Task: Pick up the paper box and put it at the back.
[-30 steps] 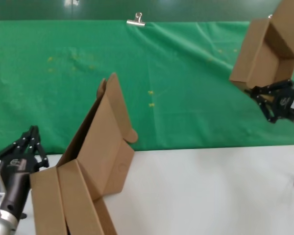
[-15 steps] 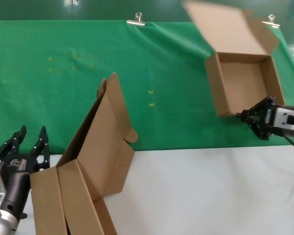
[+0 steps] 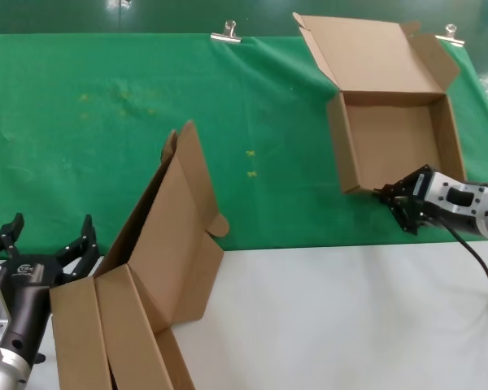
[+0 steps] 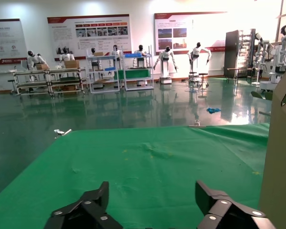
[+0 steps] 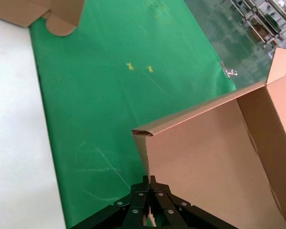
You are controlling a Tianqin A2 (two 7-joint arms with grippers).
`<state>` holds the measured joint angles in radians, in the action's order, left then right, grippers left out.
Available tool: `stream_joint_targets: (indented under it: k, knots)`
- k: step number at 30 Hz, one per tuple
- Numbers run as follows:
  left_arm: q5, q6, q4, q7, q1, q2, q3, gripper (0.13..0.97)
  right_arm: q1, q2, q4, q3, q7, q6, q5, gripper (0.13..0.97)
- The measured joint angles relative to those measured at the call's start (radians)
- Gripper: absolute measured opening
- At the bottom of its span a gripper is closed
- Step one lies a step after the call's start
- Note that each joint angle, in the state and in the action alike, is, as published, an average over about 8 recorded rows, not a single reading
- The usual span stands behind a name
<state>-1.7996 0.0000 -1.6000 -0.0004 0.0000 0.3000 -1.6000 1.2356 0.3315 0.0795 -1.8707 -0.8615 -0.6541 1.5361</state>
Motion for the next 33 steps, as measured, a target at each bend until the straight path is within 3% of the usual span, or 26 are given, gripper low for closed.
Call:
stream_joint_targets:
  k: [13,20,29,33]
  knots:
    - [0.0,0.0,0.0,0.0,0.0,0.0,0.0,0.796,0.007,-0.024,-0.056,0.076,-0.117,0.08,0.075,0.164]
    - [0.0,0.0,0.0,0.0,0.0,0.0,0.0,0.883,0.007,-0.025,-0.062,0.094,-0.147,0.095,0.093,0.2]
    - [0.0,0.0,0.0,0.0,0.0,0.0,0.0,0.95,0.006,-0.022,-0.059,0.119,-0.169,0.054,0.117,0.311]
    - [0.0,0.0,0.0,0.0,0.0,0.0,0.0,0.963,-0.002,-0.014,-0.053,0.138,-0.185,0.016,0.136,0.399]
